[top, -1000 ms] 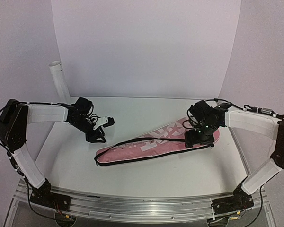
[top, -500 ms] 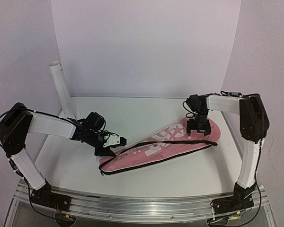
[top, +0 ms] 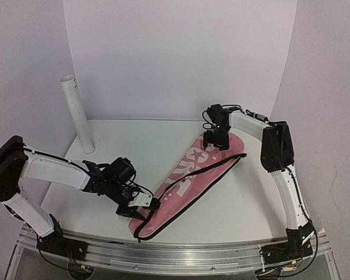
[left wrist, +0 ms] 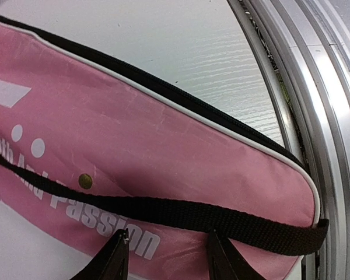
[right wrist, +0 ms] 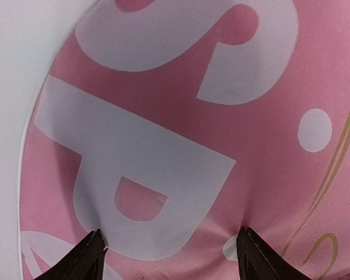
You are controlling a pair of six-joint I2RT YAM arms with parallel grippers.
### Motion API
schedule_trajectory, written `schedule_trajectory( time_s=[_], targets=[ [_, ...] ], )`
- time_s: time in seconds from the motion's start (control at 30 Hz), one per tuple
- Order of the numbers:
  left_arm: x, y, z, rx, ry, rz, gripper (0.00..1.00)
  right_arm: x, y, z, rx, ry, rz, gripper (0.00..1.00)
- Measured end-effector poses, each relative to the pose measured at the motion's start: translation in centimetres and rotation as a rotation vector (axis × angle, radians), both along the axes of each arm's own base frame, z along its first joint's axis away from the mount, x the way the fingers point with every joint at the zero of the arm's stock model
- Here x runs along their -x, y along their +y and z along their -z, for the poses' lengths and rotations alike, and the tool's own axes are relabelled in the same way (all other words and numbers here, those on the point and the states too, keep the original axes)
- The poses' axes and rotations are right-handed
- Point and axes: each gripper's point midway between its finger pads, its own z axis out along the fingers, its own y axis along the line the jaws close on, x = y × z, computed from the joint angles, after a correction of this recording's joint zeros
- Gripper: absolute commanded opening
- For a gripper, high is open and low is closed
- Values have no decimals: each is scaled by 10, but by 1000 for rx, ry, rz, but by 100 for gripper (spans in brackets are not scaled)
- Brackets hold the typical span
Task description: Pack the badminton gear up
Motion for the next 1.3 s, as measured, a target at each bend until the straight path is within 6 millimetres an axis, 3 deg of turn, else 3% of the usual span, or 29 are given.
schedule_trajectory(
  time_s=[0.2,0.33,0.4,0.5,0.57,0.63,0.7,0.8,0.87,0.93,1.0,1.1,1.2,1.3],
  targets=[
    [2,-2,1,-3,36,-24,51,-48,85,-10,-145,-195,-65,75],
    [-7,-1,-3,-11,61,-96,58,-51,107,-15,-189,-233,-102,79],
    [-17,0,-8,-6,88,-163,65,-49,109,-18,-199,-232,-124,92],
    [-51,3,-31,42,120,-314,73,-43,102,-33,-196,-224,-150,97],
    [-78,3,-63,122,107,-416,77,-40,97,-58,-184,-251,-175,98],
    [-99,6,-105,230,62,-500,88,-37,89,-98,-175,-306,-205,98],
    [-107,11,-151,354,1,-562,98,-24,77,-153,-169,-380,-237,98],
    [-107,32,-205,540,-22,-676,100,15,42,-238,-167,-534,-272,98],
    [-121,63,-214,606,2,-818,100,56,7,-270,-156,-596,-280,98],
    [-144,106,-205,647,15,-1013,100,87,-31,-287,-156,-691,-262,98],
    [-160,153,-179,641,31,-1212,100,122,-84,-272,-113,-735,-204,98],
    [-162,209,-138,613,55,-1434,100,160,-147,-210,-21,-698,-100,98],
    [-155,243,-115,596,45,-1553,100,193,-175,-133,37,-595,-59,98],
    [-152,257,-114,600,25,-1616,100,228,-190,-71,81,-525,-40,98]
  ],
)
